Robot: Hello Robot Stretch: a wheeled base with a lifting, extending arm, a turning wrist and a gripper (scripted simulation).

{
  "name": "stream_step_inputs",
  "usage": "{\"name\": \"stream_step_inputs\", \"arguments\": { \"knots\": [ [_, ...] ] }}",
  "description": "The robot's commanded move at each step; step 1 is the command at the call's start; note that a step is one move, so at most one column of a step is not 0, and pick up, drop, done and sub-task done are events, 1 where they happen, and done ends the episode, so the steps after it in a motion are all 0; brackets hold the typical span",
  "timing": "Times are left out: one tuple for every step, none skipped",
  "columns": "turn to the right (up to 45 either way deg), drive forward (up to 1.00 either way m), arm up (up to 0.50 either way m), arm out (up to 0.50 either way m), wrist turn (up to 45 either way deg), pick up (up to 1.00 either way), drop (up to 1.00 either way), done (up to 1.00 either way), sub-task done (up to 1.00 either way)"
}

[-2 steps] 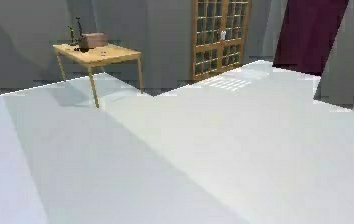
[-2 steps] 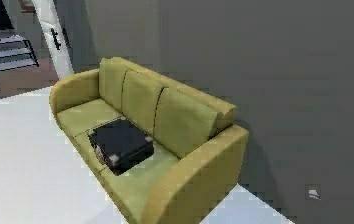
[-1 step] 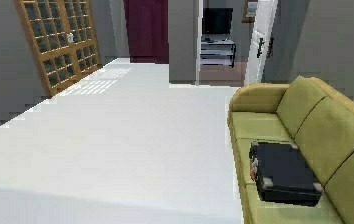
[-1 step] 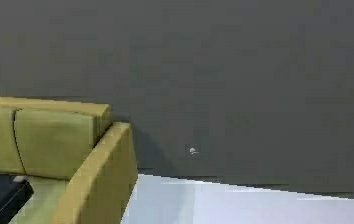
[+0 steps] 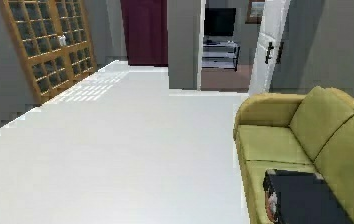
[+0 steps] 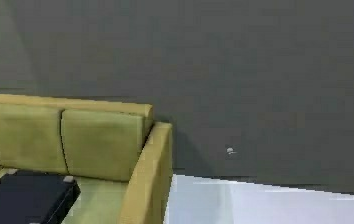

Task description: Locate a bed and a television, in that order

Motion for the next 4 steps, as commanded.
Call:
{"name": "stream_step_inputs", "arguments": {
  "knots": [
    [9.0,0.0,0.0,0.0,0.0,0.0,0.0,0.0,0.0],
    [0.0,1.0,0.0,0.0,0.0,0.0,0.0,0.0,0.0],
    [0.0,1.0,0.0,0.0,0.0,0.0,0.0,0.0,0.0],
    [9.0,0.0,0.0,0.0,0.0,0.0,0.0,0.0,0.0]
  ]
}}
